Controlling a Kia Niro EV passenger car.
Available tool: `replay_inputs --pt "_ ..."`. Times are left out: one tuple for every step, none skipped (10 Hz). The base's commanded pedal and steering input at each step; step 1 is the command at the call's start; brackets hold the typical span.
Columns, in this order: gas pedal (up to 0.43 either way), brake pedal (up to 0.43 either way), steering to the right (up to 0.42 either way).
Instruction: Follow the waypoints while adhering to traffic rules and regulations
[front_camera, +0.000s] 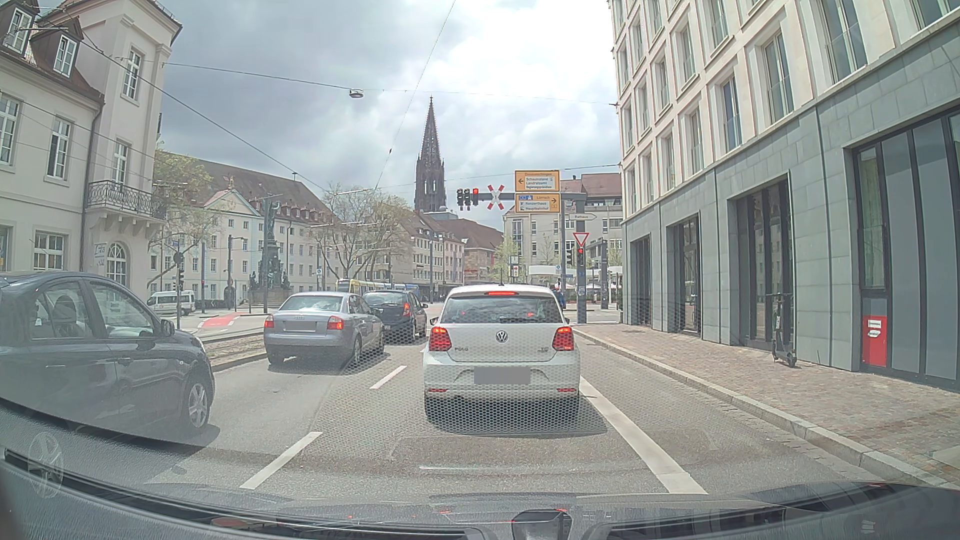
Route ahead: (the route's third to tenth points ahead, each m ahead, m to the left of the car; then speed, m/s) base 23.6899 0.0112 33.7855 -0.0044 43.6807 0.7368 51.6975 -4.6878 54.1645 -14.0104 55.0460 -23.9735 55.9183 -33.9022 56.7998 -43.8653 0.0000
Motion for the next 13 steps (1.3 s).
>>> replay_inputs --pt "0.0 0.232 -0.011" --pt "0.0 0.232 -0.011" --pt "0.0 0.232 -0.011" --pt "0.0 0.232 -0.011" --pt "0.0 0.232 -0.011" --pt "0.0 0.232 -0.011" --pt "0.0 0.232 -0.011" --pt "0.0 0.232 -0.011" --pt "0.0 0.232 -0.011" --pt "0.0 0.232 -0.011" --pt "0.0 0.232 -0.011" --pt "0.0 0.232 -0.011" --pt "0.0 0.232 -0.011"
